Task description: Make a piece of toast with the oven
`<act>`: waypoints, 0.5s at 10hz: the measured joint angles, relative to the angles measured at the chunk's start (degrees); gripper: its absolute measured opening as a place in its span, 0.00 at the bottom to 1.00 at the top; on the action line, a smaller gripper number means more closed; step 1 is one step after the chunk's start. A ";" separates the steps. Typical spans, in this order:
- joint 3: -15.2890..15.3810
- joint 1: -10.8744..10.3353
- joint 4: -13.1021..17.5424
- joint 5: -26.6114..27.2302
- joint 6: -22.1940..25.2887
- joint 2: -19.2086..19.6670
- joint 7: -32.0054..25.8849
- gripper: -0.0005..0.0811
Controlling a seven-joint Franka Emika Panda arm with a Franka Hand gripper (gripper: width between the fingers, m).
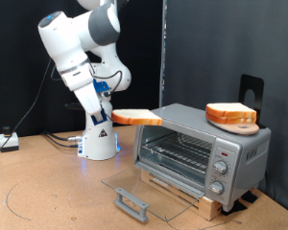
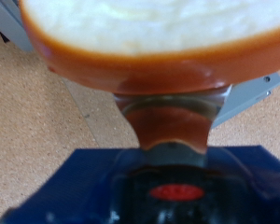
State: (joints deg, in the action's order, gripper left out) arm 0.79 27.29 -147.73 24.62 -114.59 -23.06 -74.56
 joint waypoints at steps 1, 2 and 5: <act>0.08 -0.02 -0.60 -0.01 -1.52 0.80 -0.75 0.50; 0.22 -0.05 -1.27 -0.01 -3.06 1.45 -1.49 0.50; 1.94 -0.43 -3.61 0.23 -8.11 3.07 -2.61 0.50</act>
State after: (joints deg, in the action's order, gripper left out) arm 2.73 26.86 -151.34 24.84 -122.70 -19.99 -77.18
